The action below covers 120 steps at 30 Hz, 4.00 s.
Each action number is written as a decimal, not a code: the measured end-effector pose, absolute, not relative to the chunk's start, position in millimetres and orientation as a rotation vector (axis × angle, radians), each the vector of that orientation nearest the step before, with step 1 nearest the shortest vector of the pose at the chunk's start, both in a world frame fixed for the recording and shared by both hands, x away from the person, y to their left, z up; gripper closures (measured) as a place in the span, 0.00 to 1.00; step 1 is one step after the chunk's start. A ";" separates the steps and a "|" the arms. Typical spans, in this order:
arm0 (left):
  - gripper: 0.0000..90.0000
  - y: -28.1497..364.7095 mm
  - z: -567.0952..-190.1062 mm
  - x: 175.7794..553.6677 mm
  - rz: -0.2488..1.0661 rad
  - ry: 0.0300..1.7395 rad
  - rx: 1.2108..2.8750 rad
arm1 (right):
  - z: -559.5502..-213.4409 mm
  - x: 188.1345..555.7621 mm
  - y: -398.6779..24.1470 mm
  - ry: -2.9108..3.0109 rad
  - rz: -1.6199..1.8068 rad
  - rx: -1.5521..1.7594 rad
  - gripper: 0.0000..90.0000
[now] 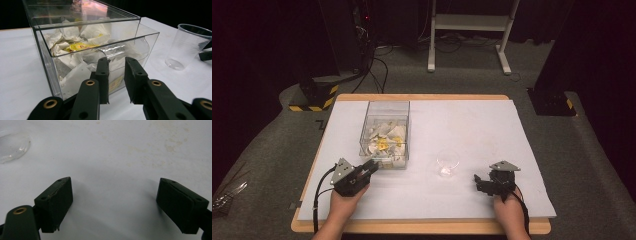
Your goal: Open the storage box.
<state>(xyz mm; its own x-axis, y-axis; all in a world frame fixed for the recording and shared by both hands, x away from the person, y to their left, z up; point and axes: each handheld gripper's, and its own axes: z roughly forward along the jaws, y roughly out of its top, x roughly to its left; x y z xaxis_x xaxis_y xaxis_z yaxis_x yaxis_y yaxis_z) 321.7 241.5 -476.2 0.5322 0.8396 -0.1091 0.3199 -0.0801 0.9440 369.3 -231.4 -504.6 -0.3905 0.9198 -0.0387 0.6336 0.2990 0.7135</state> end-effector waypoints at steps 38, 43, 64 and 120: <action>0.78 251.2 -466.5 280.5 0.656 1.012 1.663 | -504.5 368.3 -231.0 2.126 0.862 1.383 0.16; 0.77 257.8 -459.8 276.0 0.695 1.054 1.658 | -504.5 368.3 -231.1 2.127 0.862 1.383 0.16; 0.77 265.4 -446.3 287.2 0.832 1.139 1.626 | -504.5 368.7 -231.6 2.131 0.864 1.384 0.16; 0.80 256.6 -459.8 334.7 0.781 1.182 1.653 | -504.5 368.5 -231.6 2.130 0.864 1.383 0.16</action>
<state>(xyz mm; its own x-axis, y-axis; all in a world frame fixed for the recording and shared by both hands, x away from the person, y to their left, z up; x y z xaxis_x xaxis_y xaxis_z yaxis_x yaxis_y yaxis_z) 334.7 256.6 -459.8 0.3354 0.9419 -0.0187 0.3523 -0.1070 0.9297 368.5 -231.6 -504.5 -0.3928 0.9189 -0.0369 0.6336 0.2995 0.7133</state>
